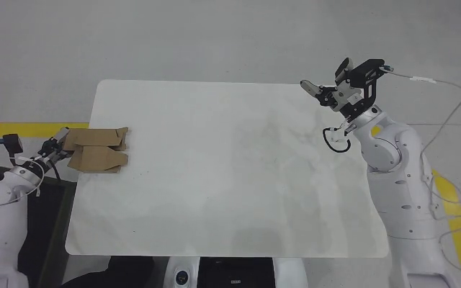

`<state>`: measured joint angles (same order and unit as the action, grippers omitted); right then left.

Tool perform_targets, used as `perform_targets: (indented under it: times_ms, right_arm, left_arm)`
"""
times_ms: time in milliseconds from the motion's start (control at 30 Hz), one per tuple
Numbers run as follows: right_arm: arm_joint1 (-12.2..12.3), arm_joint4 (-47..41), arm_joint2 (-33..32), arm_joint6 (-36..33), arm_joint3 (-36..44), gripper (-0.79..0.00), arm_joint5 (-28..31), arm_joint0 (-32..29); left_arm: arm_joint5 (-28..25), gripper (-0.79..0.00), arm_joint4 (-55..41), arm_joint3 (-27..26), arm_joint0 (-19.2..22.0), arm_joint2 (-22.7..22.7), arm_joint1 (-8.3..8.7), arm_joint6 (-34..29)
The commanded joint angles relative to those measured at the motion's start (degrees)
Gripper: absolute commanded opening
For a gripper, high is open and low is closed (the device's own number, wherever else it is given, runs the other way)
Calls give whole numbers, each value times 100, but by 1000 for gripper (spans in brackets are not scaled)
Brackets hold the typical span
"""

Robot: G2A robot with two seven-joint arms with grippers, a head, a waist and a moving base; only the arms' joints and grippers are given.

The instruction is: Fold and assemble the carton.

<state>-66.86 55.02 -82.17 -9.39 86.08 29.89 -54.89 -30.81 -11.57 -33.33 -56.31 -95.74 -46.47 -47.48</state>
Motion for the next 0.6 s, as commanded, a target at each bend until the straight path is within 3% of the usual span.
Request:
perform_targets:
  times_ms: [0, 333, 567]
  right_arm:
    - [0, 1, 0, 0, 0, 0, -1, 0]
    - [0, 1, 0, 0, 0, 0, -1, 0]
    - [0, 1, 0, 0, 0, 0, -1, 0]
  left_arm:
    - [-3, -785, -26, 80, 48, -8, 5, -13]
    - [60, -785, -338, 325, 255, 25, -31, -230]
    - [9, -785, -851, 291, 450, -212, 32, -672]
